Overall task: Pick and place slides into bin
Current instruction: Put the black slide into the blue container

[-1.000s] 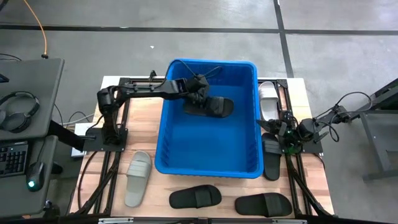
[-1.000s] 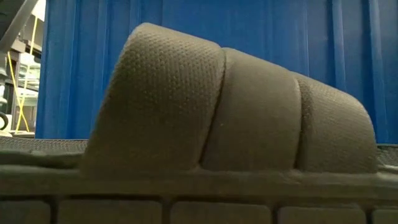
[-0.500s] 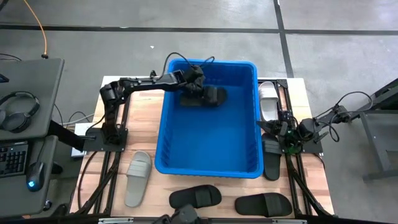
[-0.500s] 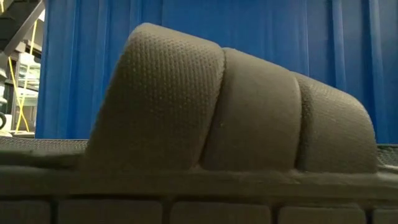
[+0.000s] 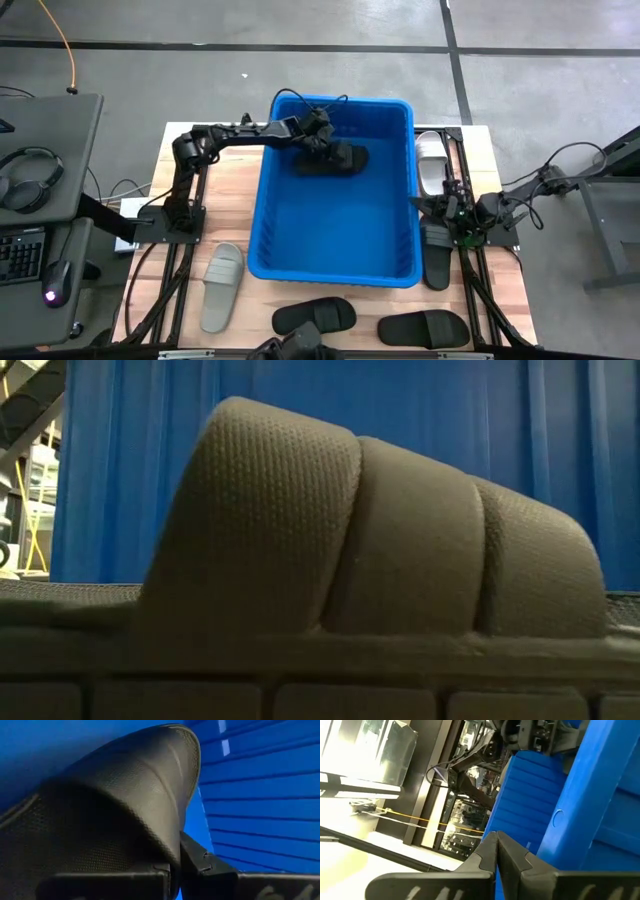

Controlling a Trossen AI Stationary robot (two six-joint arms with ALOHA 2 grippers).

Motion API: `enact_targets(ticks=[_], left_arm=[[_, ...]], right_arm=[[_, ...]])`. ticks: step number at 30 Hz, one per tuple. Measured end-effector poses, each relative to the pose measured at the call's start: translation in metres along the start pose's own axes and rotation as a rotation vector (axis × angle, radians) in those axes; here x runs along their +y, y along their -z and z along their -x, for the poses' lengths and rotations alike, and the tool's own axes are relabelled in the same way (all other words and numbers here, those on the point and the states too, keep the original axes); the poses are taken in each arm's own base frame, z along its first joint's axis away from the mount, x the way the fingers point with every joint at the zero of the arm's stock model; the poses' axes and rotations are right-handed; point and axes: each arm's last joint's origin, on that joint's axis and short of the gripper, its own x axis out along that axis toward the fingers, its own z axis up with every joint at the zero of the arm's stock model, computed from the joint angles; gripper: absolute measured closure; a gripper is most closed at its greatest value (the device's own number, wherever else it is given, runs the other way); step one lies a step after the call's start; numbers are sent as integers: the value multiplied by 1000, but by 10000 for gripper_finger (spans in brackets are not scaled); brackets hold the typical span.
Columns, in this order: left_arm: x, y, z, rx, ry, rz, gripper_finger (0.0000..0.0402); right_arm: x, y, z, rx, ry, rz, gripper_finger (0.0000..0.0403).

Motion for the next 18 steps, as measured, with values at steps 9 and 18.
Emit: enact_targets(ticks=[9,18], left_arm=[[15,-10,-3,-15,-7,30,400],[26,-13,-3,-35,-69,39,336]], right_arm=[[1,2,-2,15,-7,0,402],[1,2,-2,10,-6,1,402]])
